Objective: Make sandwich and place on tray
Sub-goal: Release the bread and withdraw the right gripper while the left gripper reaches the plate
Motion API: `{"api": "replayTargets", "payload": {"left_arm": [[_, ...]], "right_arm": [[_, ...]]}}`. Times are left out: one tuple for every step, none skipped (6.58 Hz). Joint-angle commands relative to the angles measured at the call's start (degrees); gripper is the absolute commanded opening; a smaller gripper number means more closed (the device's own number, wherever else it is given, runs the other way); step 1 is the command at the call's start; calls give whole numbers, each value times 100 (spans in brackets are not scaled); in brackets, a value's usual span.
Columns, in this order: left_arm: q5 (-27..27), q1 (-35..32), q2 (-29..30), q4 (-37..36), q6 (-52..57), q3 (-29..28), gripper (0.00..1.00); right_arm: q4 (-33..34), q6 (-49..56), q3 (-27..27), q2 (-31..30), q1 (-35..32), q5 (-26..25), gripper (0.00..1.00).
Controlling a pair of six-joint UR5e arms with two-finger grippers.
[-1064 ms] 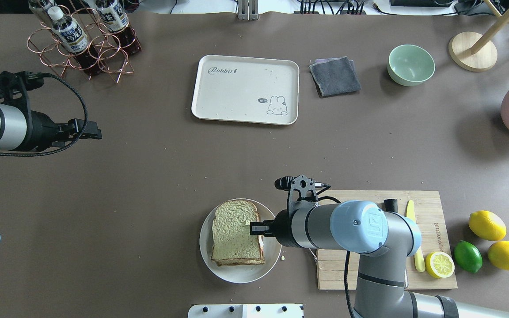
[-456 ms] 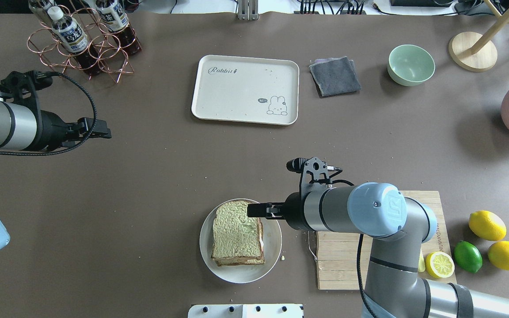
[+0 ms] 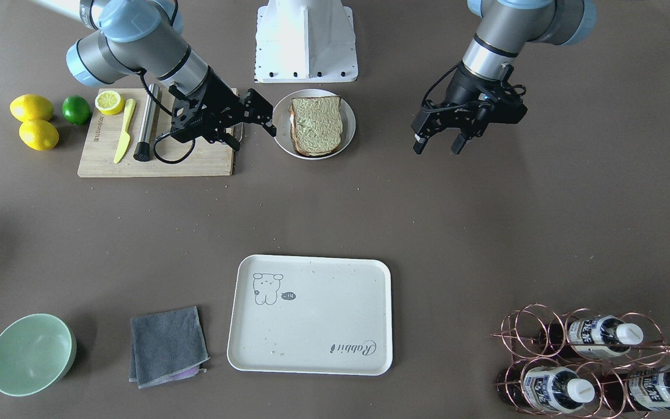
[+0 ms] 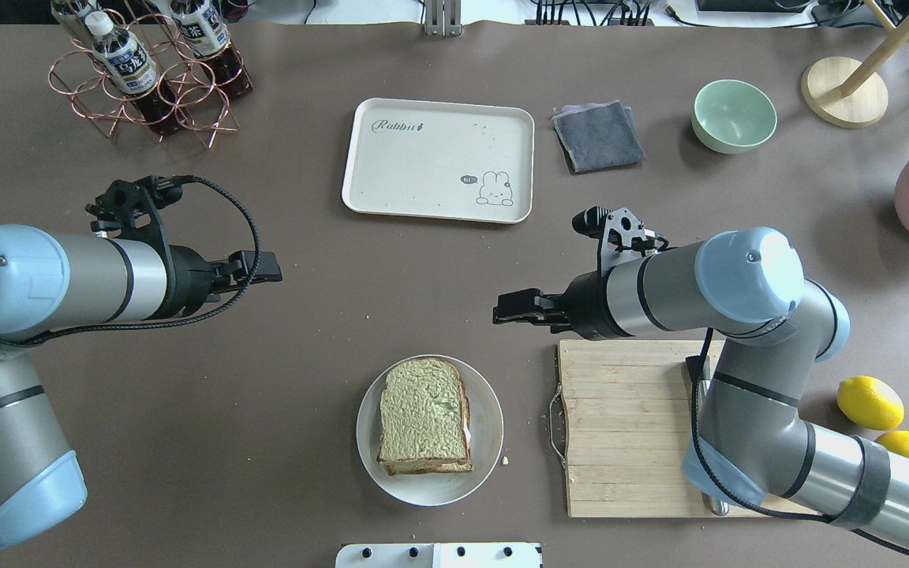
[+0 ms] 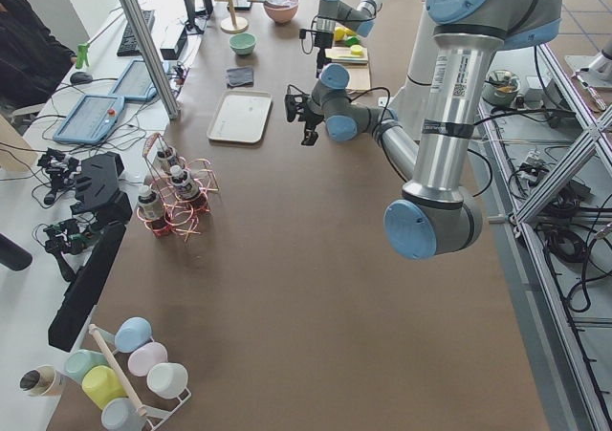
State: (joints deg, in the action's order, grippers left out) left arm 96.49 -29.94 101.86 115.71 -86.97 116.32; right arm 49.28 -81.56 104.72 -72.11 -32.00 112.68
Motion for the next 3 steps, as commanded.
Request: {"api": "replayTargets", "payload": {"left_arm": [[-889,1054,315,-13,-459,-29,85],[-1356,1548,387,-22,-626,-47,77],[-1639,1840,388,-22,-654,-74,76]], "right_arm": [[-6,44,-4,-172,-690,638,99],[-6,44,-21,-198,-824,667,99],[-6,44,-47,-216,-869,659,99]]}}
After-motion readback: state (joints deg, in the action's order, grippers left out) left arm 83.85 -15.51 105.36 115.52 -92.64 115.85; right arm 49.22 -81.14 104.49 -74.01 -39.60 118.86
